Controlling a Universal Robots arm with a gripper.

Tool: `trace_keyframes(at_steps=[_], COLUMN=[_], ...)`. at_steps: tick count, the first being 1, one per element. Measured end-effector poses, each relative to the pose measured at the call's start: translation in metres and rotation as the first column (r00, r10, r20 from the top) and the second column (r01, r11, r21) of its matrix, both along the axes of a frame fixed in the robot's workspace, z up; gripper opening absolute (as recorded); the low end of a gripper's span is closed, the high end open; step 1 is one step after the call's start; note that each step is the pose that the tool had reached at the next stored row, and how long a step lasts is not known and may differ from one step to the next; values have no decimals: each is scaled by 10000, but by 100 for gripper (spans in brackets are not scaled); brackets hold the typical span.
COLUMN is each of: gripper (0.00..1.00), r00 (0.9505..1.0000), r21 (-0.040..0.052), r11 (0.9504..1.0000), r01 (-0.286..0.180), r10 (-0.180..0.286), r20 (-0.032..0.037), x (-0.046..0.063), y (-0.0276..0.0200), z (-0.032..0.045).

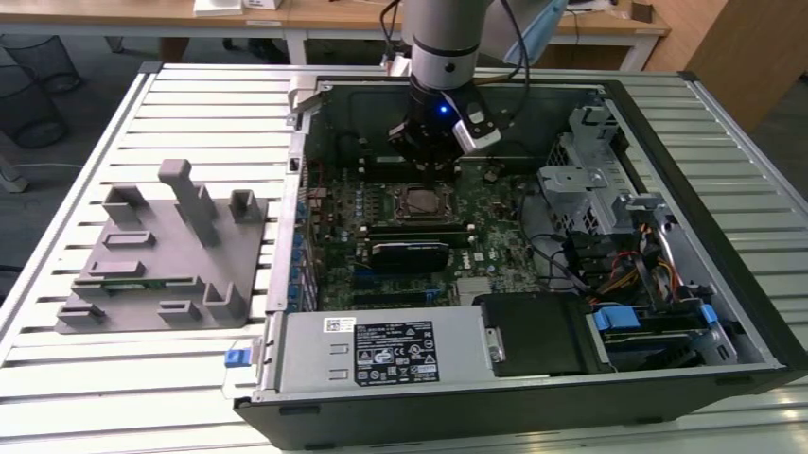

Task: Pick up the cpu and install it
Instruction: 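Install the first cpu locking lever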

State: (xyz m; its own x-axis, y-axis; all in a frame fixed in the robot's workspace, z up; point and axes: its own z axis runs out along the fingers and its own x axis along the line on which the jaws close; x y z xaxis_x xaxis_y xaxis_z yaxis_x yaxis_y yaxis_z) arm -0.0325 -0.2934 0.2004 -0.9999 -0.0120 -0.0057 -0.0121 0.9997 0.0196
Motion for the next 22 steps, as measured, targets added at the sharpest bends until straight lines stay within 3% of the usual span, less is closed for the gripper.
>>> trace_keyframes(at_steps=[13, 20, 22], gripper=[11, 11, 11], r00=[10000, 10000, 10000], r21=[-21, -505, -555], r11=[10000, 9987, 9985], r01=[-2, -1, -4], r10=[2, 0, 3], r20=[2, -19, -20], x=[2, 4, 9], y=[0, -1, 0], z=[13, -18, -33])
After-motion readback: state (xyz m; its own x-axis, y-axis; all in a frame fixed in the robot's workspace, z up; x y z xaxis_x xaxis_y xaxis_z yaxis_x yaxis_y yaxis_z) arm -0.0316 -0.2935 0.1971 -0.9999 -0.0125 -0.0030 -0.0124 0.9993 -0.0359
